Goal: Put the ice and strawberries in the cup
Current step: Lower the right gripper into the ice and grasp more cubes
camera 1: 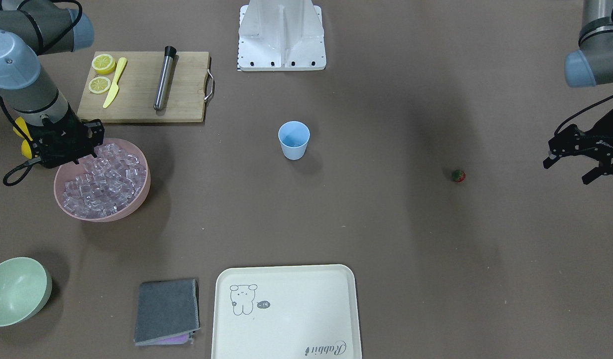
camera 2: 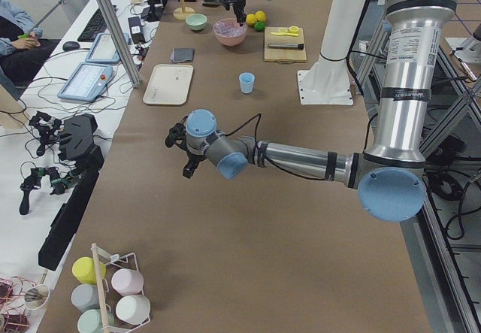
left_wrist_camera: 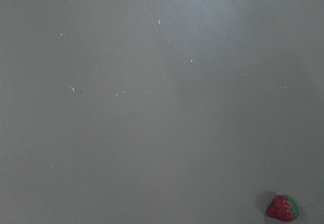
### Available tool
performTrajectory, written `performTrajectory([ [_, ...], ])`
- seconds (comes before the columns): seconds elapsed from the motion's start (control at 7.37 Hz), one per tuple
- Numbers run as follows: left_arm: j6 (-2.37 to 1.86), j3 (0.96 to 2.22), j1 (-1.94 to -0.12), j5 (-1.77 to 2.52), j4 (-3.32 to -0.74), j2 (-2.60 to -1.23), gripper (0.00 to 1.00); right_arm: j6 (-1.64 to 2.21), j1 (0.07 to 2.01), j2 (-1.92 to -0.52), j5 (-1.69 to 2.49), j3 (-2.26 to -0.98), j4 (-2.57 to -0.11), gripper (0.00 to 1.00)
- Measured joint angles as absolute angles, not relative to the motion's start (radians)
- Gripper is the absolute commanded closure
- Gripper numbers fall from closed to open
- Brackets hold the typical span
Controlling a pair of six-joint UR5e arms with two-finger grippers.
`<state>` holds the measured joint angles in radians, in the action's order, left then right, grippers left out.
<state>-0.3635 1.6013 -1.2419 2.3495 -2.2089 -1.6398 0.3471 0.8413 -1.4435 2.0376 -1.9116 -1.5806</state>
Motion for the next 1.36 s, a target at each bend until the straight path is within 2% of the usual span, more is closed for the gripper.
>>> performTrajectory([
  [0.54, -0.371, 1.602, -1.237, 2.349, -2.209, -1.640, 0.02, 0.351, 0.835, -1.443, 2.044, -1.898, -1.578, 0.57],
  [0.68, -0.373, 1.603, -1.237, 2.349, -2.209, -1.641, 0.02, 0.352, 0.833, -1.442, 2.043, -1.894, -1.577, 0.69],
  [0.81, -0.375, 1.604, -1.236, 2.349, -2.209, -1.641, 0.02, 0.353, 0.831, -1.442, 2.042, -1.891, -1.576, 1.00],
  [1.36, -0.378, 1.604, -1.235, 2.349, -2.209, -1.641, 0.02, 0.351, 0.889, -1.413, 2.067, -1.922, -1.611, 1.00],
])
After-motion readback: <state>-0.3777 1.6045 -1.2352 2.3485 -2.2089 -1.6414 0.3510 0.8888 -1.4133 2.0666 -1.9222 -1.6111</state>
